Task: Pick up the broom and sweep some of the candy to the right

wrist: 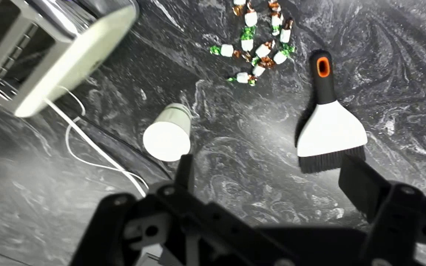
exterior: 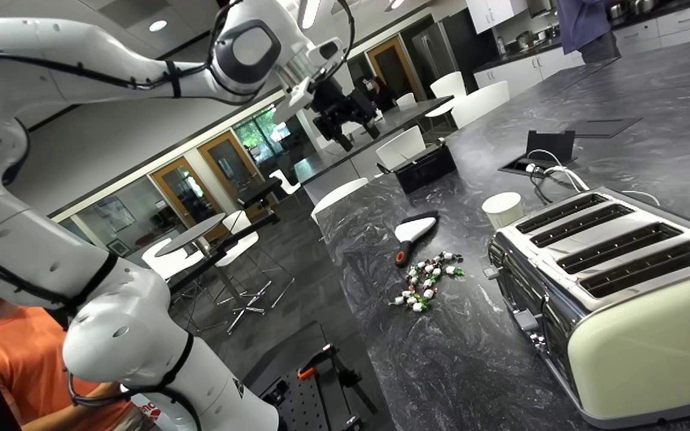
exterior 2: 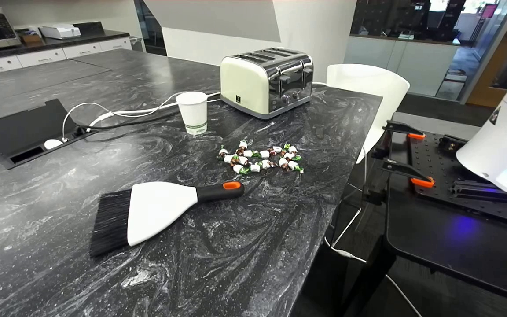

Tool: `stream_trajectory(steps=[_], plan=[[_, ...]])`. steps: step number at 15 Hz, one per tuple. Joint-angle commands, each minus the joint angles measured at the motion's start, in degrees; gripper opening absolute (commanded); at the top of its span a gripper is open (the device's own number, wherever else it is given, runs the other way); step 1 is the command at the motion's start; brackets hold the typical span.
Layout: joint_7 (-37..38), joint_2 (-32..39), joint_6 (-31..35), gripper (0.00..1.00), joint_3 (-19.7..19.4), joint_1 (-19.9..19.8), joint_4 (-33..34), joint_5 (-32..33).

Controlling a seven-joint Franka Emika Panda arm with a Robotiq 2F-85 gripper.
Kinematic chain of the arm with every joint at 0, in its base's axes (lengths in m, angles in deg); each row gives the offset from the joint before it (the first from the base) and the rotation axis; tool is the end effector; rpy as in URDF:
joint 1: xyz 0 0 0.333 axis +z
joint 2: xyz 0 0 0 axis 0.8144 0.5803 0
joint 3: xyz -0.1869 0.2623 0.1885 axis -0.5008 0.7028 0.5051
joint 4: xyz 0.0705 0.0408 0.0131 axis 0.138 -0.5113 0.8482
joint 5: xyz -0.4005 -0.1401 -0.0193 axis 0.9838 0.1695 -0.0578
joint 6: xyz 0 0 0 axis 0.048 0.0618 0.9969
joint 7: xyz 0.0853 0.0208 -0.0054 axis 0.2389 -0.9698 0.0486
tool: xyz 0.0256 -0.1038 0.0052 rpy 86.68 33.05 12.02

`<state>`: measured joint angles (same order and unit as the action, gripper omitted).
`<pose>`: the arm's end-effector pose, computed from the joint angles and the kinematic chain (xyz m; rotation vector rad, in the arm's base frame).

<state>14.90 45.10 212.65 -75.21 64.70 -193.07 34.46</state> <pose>0.4979 0.1304 0.5510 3.0067 0.7726 0.3876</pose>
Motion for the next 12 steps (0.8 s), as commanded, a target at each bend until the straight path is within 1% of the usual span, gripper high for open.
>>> stream_trajectory(steps=[1, 2, 3, 4, 6, 9, 10, 12], plan=[[-1.8, 8.1, 10.2, 1.0, 3.2, 1.9, 1.0, -0.2], [-2.0, 10.1, 12.5, 1.0, 4.0, 2.4, 1.3, -0.9], [-1.1, 11.1, 13.2, 1.0, 4.7, 2.4, 1.8, -0.4], [0.1, 8.8, 11.4, 1.0, 4.7, 1.9, 0.3, 0.0], [0.1, 11.1, 13.0, 1.0, 5.5, 2.1, 0.7, 0.0], [0.1, 11.4, 13.1, 1.0, 5.4, 2.0, 1.4, 0.0], [-2.2, 11.9, 14.3, 1.0, 5.3, 2.2, 1.2, -1.8], [-3.4, 13.2, 18.5, 1.0, 5.9, 2.5, -0.6, -1.7]])
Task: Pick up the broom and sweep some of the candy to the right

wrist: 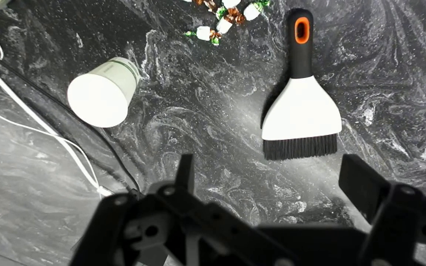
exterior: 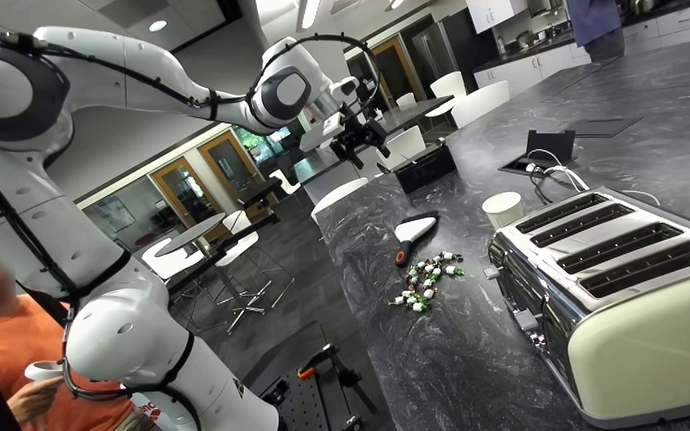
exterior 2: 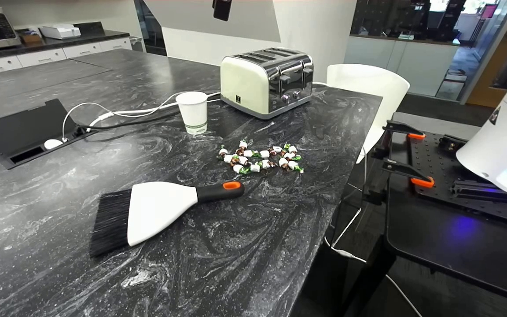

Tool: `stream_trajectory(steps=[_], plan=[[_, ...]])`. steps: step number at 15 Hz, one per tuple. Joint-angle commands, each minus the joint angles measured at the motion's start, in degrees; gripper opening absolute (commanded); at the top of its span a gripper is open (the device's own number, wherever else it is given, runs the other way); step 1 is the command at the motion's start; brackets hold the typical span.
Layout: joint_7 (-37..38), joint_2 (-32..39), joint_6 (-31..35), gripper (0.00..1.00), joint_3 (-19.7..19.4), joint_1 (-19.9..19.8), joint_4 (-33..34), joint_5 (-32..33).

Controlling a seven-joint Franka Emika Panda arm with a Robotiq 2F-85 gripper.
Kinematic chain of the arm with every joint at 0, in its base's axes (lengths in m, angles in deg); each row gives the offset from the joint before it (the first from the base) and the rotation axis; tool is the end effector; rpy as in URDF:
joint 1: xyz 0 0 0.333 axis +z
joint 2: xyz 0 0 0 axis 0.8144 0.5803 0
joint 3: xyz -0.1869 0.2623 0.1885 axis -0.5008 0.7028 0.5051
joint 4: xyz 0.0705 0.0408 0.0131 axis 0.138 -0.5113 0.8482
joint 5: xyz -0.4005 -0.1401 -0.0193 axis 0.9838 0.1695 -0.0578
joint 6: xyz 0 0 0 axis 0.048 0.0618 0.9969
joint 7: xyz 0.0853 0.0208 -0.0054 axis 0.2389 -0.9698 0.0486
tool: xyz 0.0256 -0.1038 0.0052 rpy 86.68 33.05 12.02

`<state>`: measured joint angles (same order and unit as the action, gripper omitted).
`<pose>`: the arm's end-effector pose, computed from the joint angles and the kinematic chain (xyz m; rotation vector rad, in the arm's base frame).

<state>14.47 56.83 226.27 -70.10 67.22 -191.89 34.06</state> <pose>0.5327 0.2161 0.4770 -2.9296 -0.9690 -0.4685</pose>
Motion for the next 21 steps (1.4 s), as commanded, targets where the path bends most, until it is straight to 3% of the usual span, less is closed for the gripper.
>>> stream_trajectory(steps=[1, 9, 14, 21], plan=[[-4.5, 2.4, 7.8, 1.0, 1.1, 0.3, -2.9, -2.1], [-4.4, 13.3, 27.2, 1.0, 5.1, -0.3, -8.6, -1.3], [-3.0, 19.8, 27.5, 1.0, 8.0, -1.0, -7.9, -0.5], [-1.0, 26.3, 28.0, 1.0, 7.6, -1.0, -5.6, 1.3]])
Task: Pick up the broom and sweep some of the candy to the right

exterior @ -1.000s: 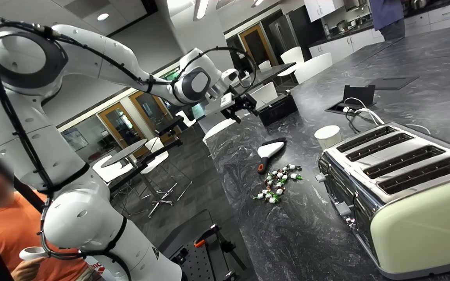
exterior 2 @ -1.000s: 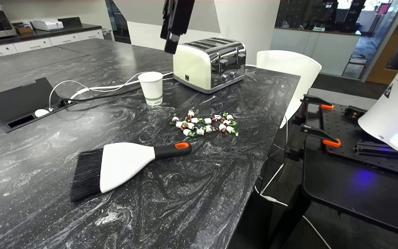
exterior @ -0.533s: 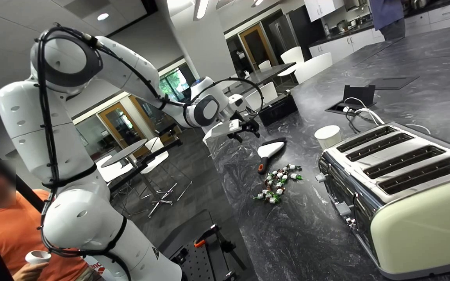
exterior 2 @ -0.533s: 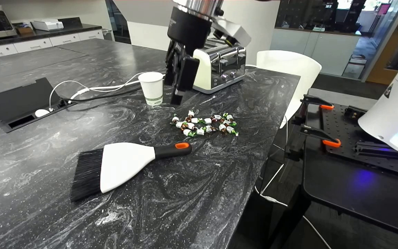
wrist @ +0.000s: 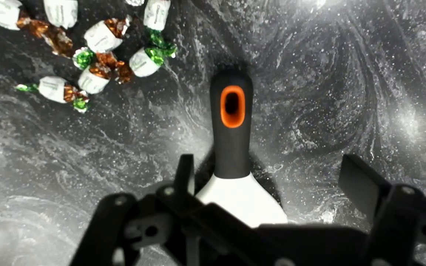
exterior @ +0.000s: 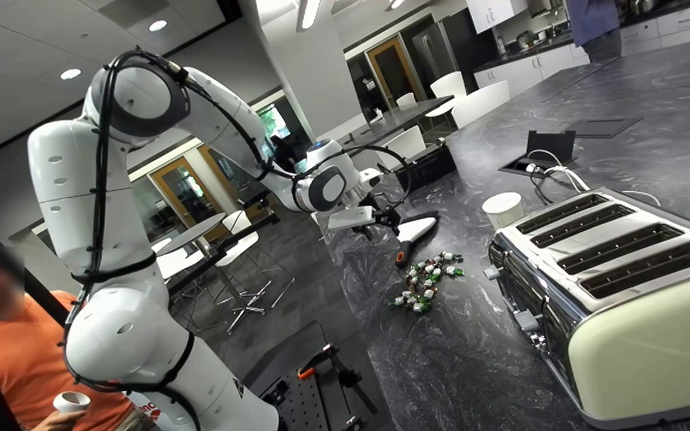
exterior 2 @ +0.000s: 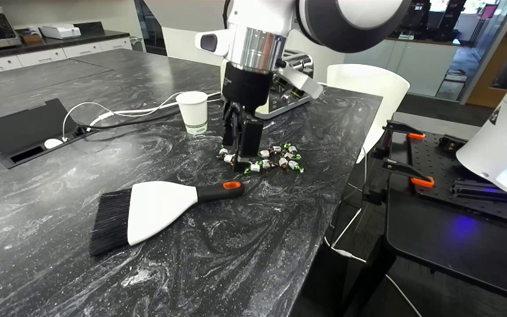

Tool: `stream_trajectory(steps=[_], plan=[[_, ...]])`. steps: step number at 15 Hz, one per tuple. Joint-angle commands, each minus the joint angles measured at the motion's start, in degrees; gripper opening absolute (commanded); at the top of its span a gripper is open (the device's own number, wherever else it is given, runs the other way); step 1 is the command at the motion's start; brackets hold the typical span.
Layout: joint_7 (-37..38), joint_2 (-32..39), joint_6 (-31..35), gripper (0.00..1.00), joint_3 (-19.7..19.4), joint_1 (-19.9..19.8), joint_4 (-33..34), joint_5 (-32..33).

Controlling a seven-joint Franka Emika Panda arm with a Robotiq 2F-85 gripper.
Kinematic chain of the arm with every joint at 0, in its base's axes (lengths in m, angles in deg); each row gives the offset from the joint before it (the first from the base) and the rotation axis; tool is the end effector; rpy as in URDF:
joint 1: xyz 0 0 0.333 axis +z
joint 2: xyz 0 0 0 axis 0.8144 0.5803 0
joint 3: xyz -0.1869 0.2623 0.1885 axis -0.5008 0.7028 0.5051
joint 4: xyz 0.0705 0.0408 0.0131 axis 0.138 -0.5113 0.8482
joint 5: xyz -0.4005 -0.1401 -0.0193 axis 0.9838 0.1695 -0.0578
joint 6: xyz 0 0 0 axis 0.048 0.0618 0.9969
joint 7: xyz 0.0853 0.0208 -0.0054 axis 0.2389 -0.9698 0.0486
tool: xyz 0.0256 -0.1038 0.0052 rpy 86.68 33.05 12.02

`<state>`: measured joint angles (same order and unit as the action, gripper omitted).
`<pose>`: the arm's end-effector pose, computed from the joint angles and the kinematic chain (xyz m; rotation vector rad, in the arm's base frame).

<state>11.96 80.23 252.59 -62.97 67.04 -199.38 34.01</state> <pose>0.5064 0.2780 0.2396 -2.7788 -1.1247 -0.3394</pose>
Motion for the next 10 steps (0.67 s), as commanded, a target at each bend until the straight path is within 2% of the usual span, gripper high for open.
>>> stream_trajectory(steps=[1, 10], plan=[[2.3, 3.7, 1.5, 1.0, -0.4, -0.1, 2.4, 2.2], [2.9, 10.3, 0.8, 1.0, -1.6, 0.5, 7.9, 4.7]])
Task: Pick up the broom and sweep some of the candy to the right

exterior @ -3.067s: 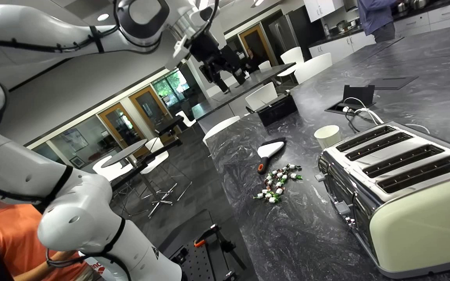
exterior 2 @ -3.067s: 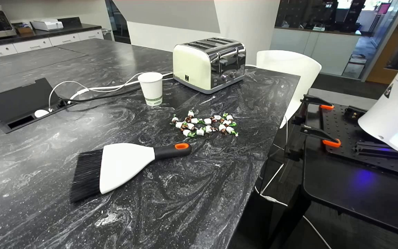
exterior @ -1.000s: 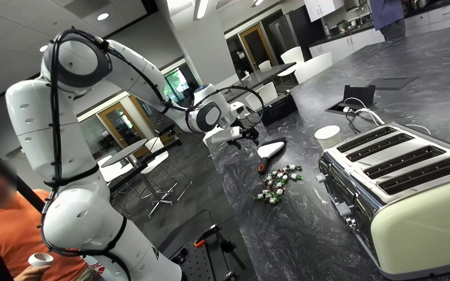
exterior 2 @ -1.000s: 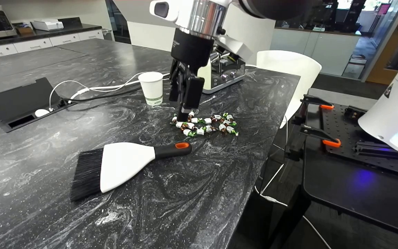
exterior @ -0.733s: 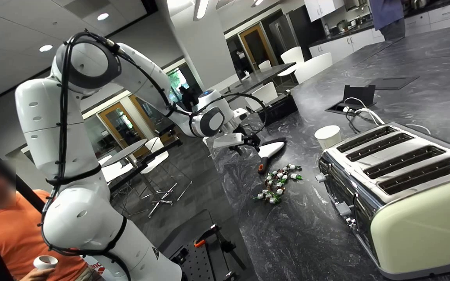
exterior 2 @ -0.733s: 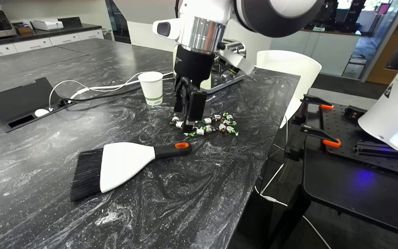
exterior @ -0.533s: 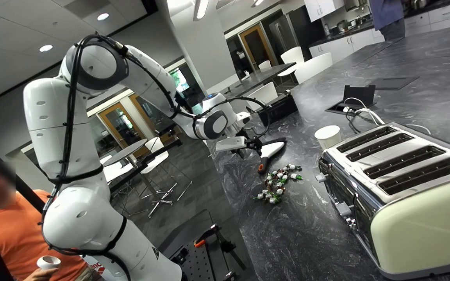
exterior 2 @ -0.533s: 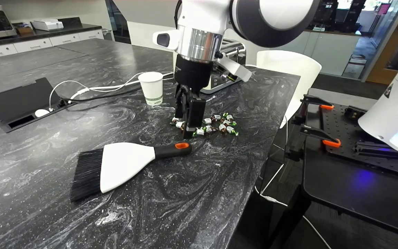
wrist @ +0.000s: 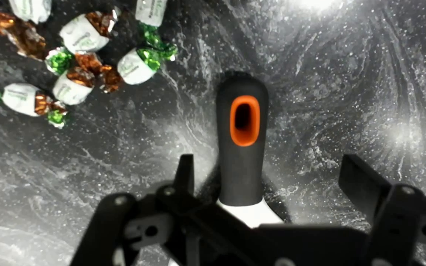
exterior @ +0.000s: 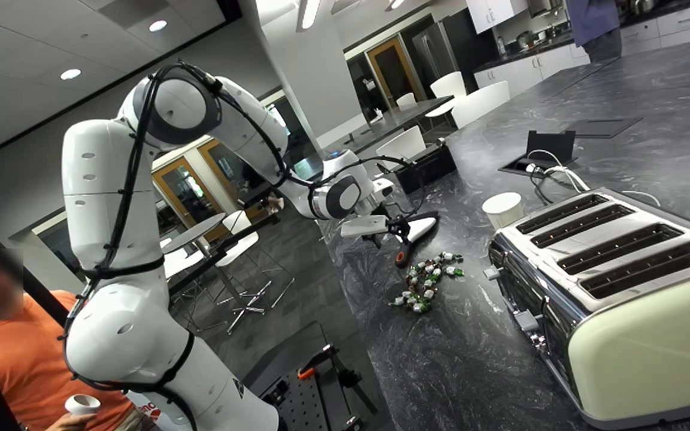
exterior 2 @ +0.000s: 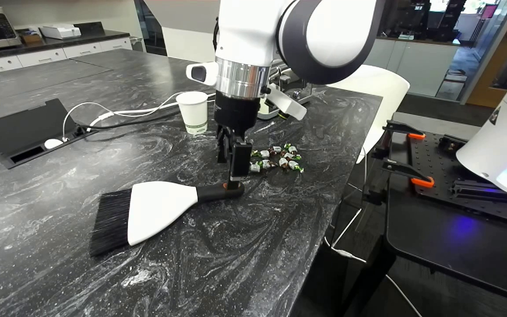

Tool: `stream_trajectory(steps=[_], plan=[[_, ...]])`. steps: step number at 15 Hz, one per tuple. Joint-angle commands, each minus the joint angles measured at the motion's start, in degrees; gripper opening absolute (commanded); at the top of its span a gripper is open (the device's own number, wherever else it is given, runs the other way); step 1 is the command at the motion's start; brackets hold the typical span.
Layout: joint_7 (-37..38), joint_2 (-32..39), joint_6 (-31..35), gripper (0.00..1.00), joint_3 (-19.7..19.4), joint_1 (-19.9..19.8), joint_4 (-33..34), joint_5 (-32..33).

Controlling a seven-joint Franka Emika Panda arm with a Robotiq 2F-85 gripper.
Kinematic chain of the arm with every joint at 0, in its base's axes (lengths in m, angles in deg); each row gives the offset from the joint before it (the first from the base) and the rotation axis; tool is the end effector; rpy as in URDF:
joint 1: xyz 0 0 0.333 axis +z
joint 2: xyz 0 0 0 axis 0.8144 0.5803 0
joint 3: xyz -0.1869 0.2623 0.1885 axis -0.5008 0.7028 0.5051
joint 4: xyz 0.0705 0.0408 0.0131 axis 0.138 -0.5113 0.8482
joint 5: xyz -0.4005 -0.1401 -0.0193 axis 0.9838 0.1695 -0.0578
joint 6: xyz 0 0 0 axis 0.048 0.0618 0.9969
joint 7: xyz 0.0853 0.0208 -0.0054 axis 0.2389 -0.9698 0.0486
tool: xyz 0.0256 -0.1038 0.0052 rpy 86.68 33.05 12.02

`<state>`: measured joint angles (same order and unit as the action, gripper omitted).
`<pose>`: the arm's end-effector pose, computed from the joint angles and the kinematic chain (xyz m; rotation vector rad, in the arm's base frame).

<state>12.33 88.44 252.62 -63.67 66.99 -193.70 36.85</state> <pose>0.5317 0.2857 0.1937 -2.7693 -1.1391 -0.2812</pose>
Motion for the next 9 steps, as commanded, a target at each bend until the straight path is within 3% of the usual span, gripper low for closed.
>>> stream_trajectory(steps=[1, 9], plan=[[2.5, 2.7, 0.8, 1.0, -0.9, 0.5, 2.7, 2.0], [3.3, 6.3, 0.0, 1.0, -1.1, 1.0, 6.1, 3.1]])
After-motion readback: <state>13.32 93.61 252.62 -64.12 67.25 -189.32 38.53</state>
